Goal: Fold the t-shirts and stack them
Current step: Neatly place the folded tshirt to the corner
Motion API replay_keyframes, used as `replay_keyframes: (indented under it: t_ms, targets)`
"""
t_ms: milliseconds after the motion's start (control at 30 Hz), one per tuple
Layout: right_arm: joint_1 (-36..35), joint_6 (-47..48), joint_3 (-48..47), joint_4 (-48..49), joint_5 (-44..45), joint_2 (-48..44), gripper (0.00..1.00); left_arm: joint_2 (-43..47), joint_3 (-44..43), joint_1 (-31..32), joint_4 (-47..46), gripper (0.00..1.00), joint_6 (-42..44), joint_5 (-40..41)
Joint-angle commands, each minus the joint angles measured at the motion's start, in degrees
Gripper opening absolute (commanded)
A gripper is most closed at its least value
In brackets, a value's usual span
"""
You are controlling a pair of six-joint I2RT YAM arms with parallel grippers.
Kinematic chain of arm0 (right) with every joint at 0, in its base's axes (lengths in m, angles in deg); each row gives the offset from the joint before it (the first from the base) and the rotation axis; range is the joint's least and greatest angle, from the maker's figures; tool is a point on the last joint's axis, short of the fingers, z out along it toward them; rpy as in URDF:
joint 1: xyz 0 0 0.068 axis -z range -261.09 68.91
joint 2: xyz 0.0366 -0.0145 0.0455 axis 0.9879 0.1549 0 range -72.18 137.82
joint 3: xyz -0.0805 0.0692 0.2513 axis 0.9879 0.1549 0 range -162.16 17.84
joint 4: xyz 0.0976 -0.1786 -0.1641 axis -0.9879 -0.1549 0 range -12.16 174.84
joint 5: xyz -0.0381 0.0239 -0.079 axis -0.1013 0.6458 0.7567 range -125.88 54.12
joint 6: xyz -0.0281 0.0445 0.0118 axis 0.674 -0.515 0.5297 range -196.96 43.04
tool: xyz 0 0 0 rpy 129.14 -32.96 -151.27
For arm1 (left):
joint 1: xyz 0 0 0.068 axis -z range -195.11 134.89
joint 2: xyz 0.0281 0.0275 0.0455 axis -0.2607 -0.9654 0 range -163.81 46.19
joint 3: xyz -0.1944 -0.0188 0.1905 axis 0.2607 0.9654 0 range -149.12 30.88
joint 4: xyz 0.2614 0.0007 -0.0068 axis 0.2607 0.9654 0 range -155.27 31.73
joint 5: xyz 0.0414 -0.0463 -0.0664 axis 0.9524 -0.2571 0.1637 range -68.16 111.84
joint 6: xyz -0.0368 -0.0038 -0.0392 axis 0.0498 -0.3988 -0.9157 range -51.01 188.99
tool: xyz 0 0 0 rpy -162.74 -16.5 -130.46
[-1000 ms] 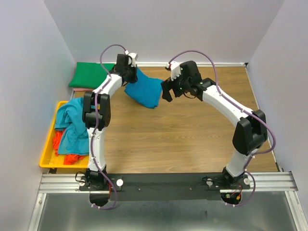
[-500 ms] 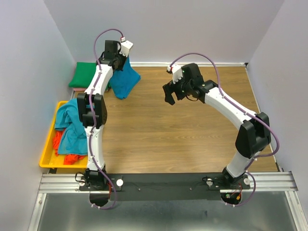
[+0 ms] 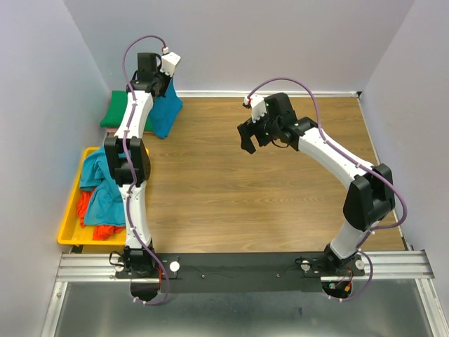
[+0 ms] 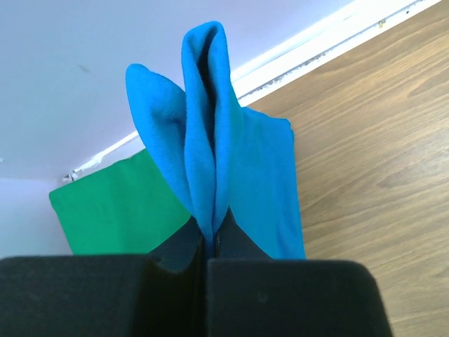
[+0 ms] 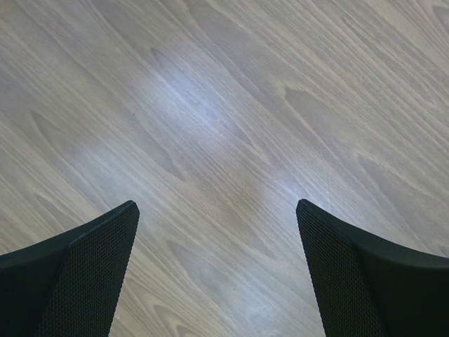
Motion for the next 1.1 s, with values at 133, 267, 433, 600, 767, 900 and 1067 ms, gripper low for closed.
replay_keyframes:
  t_ms: [133,267,433,600,767,900,1067]
  targets:
    - [0.3,1.0,0.7,-1.3,1.0,-2.0,1.0,3.1,-3.3,-0.4,-0.5,0.0,2.2,-0.1]
    - [0.4,1.0,0.9,-1.3,1.0,-2.2,1.0,3.7,-4.8,-0.7,0.2,0.0,1.9,-0.6]
    - [0.4,1.0,1.3,-1.2,1.1,-2.1,1.0,4.8,-5.6,-0.8,0.6,0.0,2.3,-0.6]
    - [0.4,1.0,1.3,-1.2,1.0,-1.7,1.0,5.1,-5.6,-1.1,0.8,0.0,2.6,-1.0]
    - [0.4,1.0,1.2,-1.2,1.0,-1.4,1.0,5.2,-5.4,-2.5,0.8,0.0,2.5,-1.5]
    - [0.4,0.9,1.2,-1.3,1.0,-1.4,1.0,4.9,-5.0,-3.6,0.8,0.0,2.4,-1.9]
    - [0.4,0.6,1.3,-1.3,0.8,-1.2,1.0,3.9,-3.5,-5.5,-0.3,0.0,2.8,-2.1]
